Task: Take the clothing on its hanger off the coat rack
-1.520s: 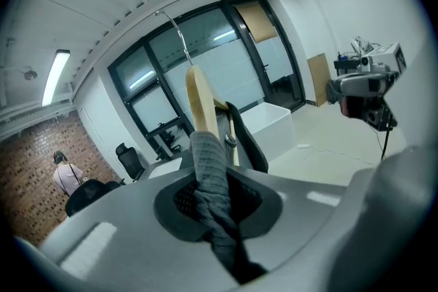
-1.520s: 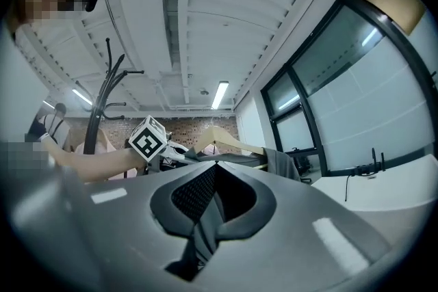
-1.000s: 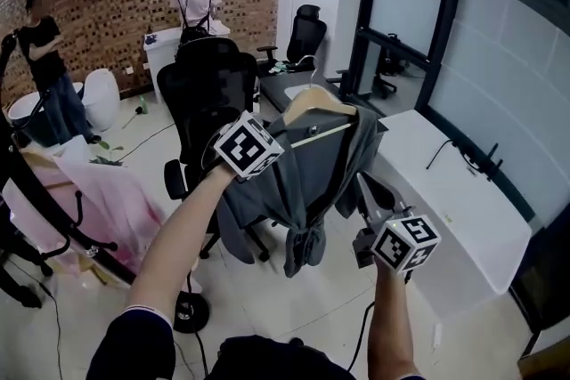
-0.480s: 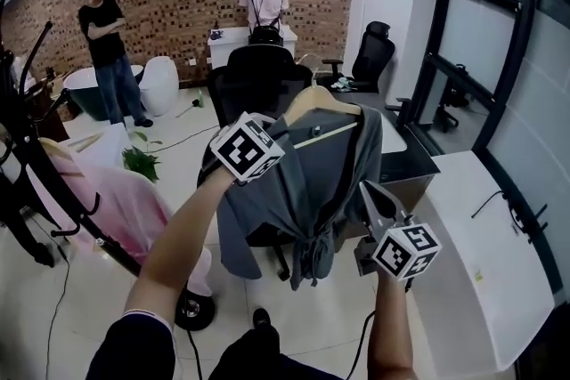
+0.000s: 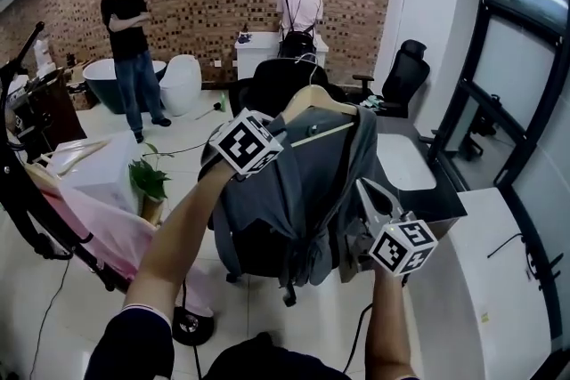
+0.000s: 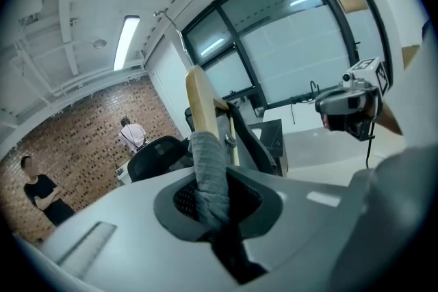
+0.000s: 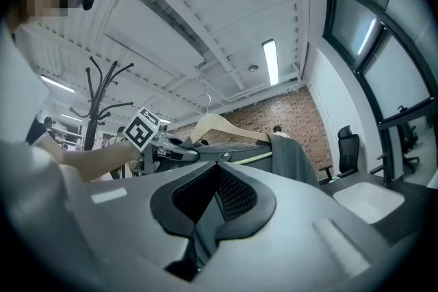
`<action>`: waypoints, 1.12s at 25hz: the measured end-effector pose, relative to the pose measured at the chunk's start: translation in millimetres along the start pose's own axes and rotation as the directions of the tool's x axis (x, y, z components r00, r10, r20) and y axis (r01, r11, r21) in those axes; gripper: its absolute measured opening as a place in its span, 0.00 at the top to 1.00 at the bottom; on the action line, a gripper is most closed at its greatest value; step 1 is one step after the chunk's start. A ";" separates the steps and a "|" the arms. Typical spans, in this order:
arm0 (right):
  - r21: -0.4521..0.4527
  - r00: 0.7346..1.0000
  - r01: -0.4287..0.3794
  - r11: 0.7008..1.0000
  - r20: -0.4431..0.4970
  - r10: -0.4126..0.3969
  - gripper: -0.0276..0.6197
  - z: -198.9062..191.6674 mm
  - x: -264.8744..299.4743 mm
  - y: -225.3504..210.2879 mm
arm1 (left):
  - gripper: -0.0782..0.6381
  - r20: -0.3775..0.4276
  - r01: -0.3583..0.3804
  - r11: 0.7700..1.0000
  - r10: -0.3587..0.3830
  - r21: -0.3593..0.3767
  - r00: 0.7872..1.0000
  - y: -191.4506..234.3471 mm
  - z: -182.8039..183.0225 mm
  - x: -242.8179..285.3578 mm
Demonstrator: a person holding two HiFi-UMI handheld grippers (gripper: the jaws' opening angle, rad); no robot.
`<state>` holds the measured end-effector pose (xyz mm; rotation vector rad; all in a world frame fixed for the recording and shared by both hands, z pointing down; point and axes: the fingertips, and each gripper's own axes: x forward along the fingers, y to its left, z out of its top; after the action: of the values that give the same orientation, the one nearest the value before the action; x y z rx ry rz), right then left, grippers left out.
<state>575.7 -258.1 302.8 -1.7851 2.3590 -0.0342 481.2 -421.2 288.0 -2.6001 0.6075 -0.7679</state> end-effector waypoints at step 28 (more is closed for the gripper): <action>0.071 0.967 -0.228 0.971 -0.100 0.235 0.95 -37.5 163.2 -133.7 | 0.85 -0.226 -0.347 0.923 0.306 -0.169 0.925 173.6 -65.1 116.2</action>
<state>654.5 -454.7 335.4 -1.5060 2.5978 -0.1712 480.2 -638.8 310.3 -2.5164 1.2069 -0.8935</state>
